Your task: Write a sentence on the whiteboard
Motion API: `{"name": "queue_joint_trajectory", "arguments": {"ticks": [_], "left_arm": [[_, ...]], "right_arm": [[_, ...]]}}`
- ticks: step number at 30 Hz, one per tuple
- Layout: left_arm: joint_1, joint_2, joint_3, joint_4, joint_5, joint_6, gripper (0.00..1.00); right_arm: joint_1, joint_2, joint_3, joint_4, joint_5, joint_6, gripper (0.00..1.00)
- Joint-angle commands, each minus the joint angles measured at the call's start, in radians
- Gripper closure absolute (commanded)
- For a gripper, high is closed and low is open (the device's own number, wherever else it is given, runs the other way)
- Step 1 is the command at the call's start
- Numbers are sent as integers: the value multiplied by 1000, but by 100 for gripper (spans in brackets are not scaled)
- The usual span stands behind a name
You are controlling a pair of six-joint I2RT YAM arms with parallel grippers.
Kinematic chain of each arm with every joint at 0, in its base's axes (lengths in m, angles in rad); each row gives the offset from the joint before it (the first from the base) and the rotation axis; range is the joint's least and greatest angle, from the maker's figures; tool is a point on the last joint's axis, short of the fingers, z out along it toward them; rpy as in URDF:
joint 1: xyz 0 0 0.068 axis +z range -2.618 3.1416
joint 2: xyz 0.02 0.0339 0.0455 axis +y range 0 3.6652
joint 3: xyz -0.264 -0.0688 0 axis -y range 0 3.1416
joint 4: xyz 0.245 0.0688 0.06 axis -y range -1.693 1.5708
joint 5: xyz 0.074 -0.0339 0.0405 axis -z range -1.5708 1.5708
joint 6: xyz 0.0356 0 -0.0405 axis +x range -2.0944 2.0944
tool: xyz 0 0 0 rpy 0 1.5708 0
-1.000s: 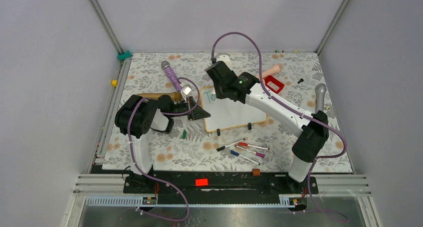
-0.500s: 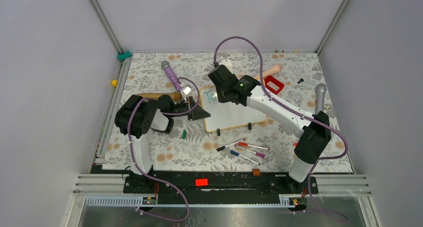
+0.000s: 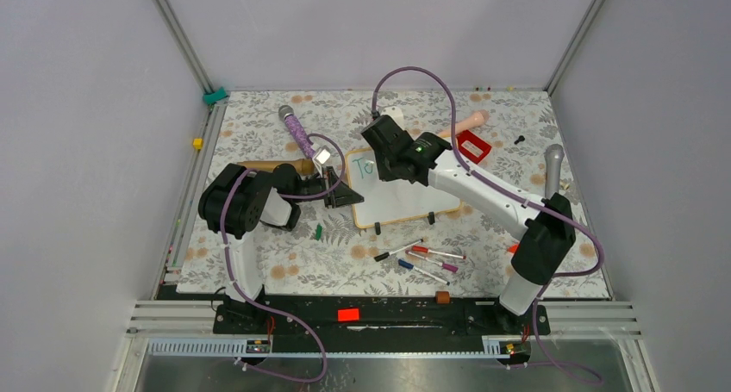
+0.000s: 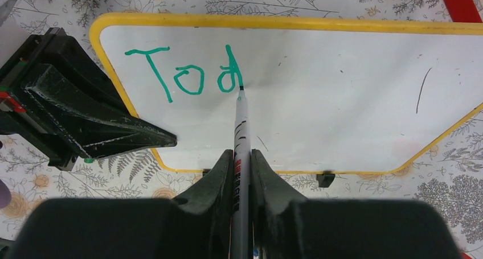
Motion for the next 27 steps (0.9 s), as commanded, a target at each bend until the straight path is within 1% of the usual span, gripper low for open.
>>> {"name": "queue_joint_trajectory", "arguments": {"ticks": [1,8,27], "left_arm": [[-9,-42,-2,87,58,17,100],[-9,-40,-1,86,58,17,100],[-9,-42,-2,87,59,17,100]], "right_arm": [[-15,-54,6,13,-9,16,100],[-16,-98,-18,12,27,6,100],[-33,-39,14,12,66,7,100]]}}
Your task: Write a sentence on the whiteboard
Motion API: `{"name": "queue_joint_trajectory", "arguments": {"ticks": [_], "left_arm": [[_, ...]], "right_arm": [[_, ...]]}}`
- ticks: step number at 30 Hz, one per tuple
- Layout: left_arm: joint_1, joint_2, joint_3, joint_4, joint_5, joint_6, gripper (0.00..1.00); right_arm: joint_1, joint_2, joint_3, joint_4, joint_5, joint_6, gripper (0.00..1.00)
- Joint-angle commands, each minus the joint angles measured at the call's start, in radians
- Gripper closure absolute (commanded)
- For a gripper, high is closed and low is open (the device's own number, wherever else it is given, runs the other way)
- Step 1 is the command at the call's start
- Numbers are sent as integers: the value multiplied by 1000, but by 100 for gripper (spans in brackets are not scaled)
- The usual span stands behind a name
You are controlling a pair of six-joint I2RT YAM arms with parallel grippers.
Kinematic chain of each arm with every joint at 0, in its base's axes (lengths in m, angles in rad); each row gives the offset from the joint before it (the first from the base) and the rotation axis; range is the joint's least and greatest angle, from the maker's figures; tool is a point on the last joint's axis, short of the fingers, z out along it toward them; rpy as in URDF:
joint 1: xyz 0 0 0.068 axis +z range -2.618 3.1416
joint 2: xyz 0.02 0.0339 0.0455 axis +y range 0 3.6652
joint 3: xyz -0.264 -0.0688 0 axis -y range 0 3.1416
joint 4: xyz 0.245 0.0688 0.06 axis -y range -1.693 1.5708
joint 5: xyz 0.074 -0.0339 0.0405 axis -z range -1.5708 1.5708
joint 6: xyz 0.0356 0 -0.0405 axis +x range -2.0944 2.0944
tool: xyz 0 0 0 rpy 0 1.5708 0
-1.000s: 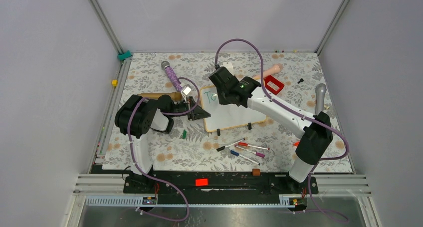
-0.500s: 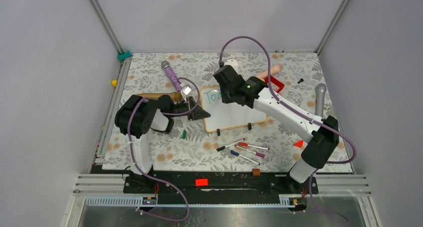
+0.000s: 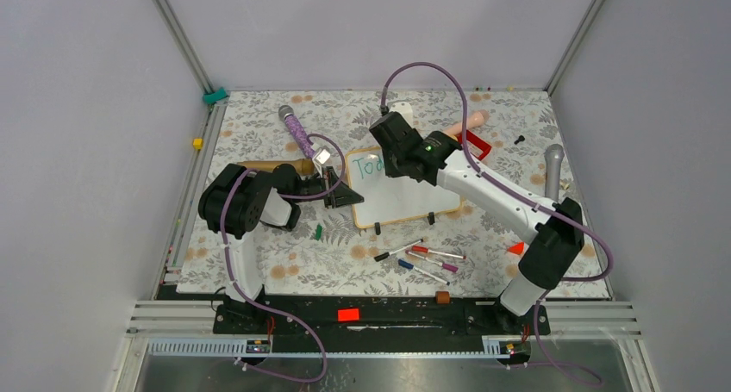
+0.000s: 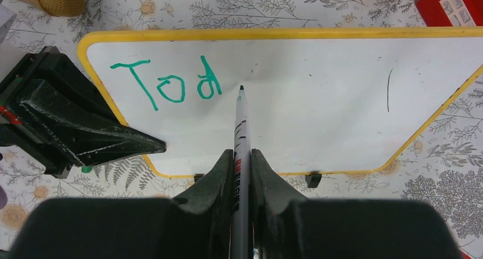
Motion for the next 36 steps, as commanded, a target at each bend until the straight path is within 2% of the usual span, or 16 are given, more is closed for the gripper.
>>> {"name": "queue_joint_trajectory", "arguments": {"ticks": [1,17,36], "left_arm": [[-9,-41,0,79,54,13,100],[-7,-39,1,79,57,13,100],[-8,-40,0,79,56,13,100]], "right_arm": [[-14,17,35,8,40,4,100],[-22,66,89,9,13,-9,100],[-22,29,-2,8,-55,-2,100]]}}
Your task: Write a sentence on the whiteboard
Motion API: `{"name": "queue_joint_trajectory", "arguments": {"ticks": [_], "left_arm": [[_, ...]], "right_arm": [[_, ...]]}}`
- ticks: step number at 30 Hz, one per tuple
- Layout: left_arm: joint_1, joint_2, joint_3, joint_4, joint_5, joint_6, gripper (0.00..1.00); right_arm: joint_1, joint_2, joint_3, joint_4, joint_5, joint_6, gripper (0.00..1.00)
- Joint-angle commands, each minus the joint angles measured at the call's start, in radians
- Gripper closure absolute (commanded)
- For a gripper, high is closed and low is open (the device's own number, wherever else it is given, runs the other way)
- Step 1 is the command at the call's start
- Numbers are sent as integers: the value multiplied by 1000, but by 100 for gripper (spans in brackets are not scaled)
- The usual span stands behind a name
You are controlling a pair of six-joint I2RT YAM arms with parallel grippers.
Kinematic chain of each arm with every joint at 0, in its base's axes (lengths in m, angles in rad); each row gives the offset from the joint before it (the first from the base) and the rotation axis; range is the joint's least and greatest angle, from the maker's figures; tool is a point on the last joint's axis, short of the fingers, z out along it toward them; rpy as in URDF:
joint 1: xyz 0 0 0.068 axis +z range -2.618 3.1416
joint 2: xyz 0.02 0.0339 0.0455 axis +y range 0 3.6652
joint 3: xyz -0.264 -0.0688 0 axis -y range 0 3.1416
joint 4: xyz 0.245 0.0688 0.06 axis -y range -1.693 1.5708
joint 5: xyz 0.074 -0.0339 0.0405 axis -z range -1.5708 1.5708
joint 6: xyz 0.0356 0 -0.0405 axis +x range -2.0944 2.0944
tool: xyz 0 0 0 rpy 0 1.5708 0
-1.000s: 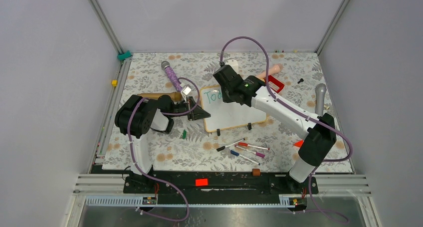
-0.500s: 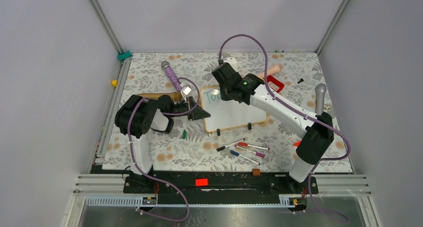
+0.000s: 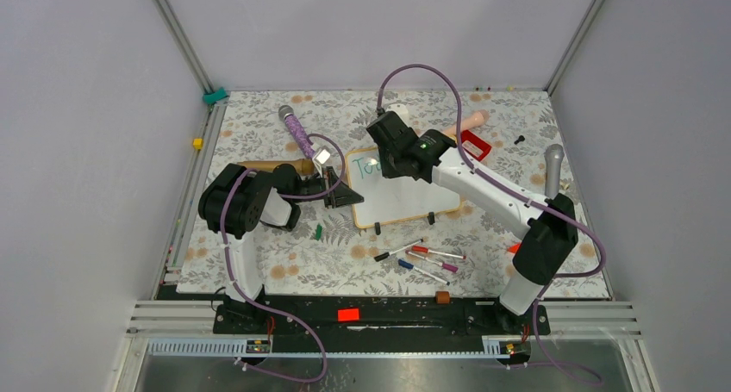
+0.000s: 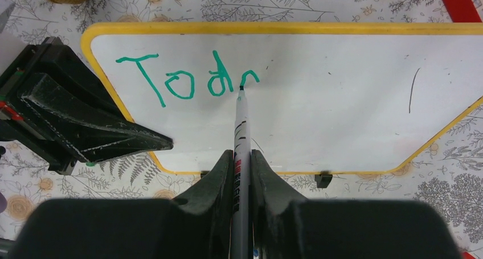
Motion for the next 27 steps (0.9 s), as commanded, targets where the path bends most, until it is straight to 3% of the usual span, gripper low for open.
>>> {"name": "queue_joint_trajectory", "arguments": {"ticks": [1,9,27], "left_arm": [[-8,-40,0,86,60,15,100],[-8,-40,1,86,61,15,100],[-7,-38,3,85,60,15,100]], "right_arm": [[-13,-18,-30,10,-6,0,100],[-14,-1,18,-35,84,3,100],[-31,54,130,-37,64,-27,100]]}}
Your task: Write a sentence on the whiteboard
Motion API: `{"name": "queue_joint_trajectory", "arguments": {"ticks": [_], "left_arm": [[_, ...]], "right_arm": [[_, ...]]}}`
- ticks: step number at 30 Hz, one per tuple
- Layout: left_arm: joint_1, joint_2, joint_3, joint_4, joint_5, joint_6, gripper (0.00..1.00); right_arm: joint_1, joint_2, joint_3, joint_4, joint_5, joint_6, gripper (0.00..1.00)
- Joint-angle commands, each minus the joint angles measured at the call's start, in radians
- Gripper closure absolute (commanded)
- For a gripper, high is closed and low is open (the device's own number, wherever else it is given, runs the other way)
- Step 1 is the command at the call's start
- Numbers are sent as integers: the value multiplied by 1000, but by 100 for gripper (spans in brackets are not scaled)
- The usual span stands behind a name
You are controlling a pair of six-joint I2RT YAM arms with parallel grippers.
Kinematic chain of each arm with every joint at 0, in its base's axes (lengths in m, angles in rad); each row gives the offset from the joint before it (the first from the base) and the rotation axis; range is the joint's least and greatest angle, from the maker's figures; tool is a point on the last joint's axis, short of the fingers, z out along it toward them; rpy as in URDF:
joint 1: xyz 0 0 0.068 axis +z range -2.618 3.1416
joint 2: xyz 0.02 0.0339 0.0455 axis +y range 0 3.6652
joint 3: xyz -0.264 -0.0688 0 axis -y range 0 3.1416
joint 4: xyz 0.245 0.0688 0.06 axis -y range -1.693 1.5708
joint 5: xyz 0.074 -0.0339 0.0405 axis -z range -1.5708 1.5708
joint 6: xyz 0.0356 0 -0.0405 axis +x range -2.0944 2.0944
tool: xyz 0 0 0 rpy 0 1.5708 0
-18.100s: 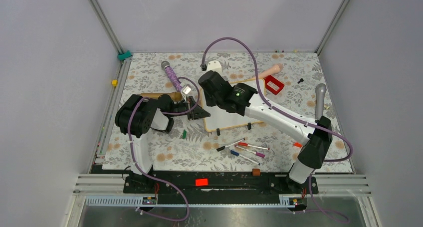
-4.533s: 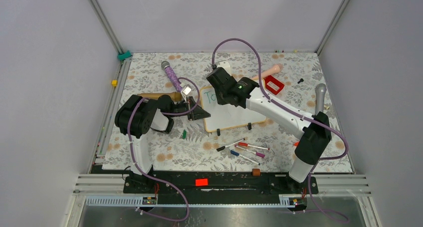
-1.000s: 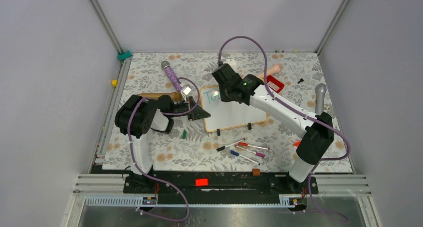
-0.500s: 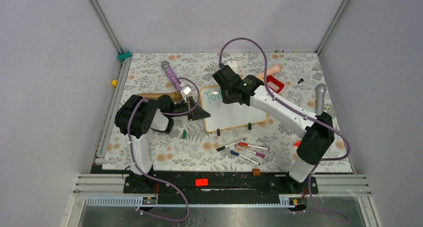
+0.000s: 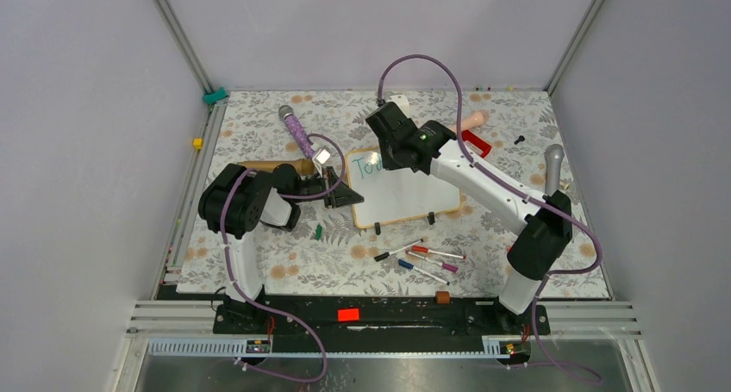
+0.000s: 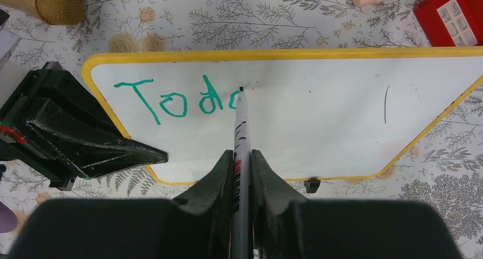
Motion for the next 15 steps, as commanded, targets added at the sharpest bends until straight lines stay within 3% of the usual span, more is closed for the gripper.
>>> {"name": "queue_joint_trajectory", "arguments": {"ticks": [1,15], "left_arm": [[-7,-38,3,82,58,15,100],[-4,-35,5,81,59,15,100]], "right_arm": [[-16,14,31,19,37,-10,100],[-16,-68,-138,20,21,38,100]]}}
